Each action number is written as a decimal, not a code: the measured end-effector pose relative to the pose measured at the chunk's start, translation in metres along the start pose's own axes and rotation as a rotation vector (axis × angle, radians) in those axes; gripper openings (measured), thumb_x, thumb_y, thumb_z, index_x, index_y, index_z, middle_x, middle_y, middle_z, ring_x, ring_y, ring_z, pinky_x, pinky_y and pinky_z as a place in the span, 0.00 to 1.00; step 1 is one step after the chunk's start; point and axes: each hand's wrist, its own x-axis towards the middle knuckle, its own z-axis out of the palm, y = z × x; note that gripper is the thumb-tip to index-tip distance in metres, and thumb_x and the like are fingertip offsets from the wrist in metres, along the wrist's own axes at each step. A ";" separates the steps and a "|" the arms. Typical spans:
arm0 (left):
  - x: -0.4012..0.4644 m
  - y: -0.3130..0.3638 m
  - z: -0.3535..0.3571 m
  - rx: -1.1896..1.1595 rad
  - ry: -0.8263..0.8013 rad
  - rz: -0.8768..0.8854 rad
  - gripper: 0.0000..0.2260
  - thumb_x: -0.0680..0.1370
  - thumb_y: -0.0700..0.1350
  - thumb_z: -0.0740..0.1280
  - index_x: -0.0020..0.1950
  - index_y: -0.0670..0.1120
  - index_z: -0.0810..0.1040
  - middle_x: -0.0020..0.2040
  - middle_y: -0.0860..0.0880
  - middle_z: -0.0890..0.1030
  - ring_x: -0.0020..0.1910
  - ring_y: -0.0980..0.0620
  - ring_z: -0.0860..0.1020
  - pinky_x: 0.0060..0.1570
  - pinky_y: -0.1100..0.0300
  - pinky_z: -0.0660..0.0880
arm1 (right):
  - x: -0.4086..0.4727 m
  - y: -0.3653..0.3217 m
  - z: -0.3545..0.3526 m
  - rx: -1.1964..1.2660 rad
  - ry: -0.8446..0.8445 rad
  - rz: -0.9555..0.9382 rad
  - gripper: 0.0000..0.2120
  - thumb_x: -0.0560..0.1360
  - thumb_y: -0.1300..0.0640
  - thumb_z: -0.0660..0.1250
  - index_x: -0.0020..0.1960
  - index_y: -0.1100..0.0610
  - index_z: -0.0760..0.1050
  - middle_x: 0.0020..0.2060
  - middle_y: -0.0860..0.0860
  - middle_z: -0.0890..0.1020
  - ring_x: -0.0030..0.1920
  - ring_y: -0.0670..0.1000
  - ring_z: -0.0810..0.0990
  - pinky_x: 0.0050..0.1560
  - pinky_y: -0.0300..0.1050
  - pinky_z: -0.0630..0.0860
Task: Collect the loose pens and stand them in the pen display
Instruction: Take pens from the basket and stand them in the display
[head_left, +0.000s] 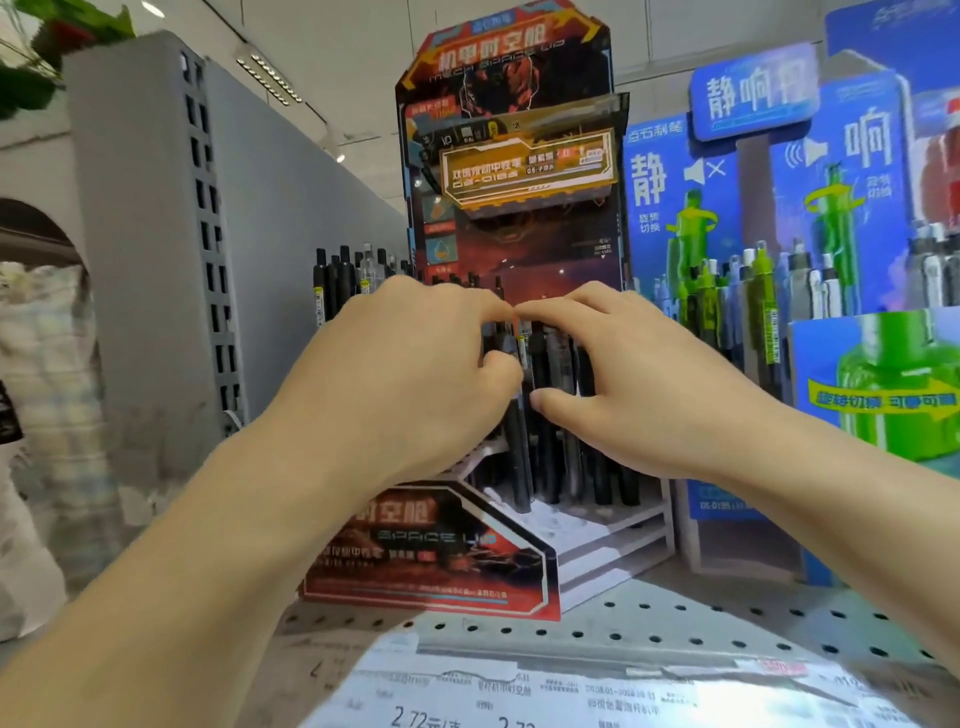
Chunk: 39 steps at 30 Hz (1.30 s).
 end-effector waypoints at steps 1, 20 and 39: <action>0.002 -0.001 -0.001 0.017 -0.029 0.006 0.24 0.74 0.56 0.54 0.69 0.63 0.74 0.39 0.58 0.81 0.42 0.52 0.76 0.47 0.54 0.77 | 0.001 0.001 0.000 0.018 0.016 0.010 0.31 0.77 0.41 0.66 0.78 0.39 0.61 0.68 0.42 0.70 0.69 0.48 0.68 0.65 0.54 0.75; 0.003 -0.005 -0.008 -0.005 -0.318 0.061 0.28 0.79 0.56 0.58 0.78 0.62 0.55 0.36 0.54 0.71 0.41 0.48 0.76 0.47 0.50 0.79 | -0.002 0.001 -0.008 0.047 -0.013 0.063 0.28 0.76 0.47 0.69 0.75 0.45 0.67 0.70 0.43 0.71 0.69 0.47 0.72 0.66 0.43 0.69; 0.029 -0.061 0.004 -0.021 0.139 0.039 0.21 0.79 0.64 0.55 0.53 0.55 0.84 0.62 0.56 0.76 0.62 0.55 0.70 0.55 0.52 0.71 | -0.010 0.009 -0.013 0.081 -0.052 0.034 0.28 0.79 0.51 0.67 0.77 0.39 0.64 0.71 0.42 0.70 0.70 0.47 0.71 0.66 0.41 0.65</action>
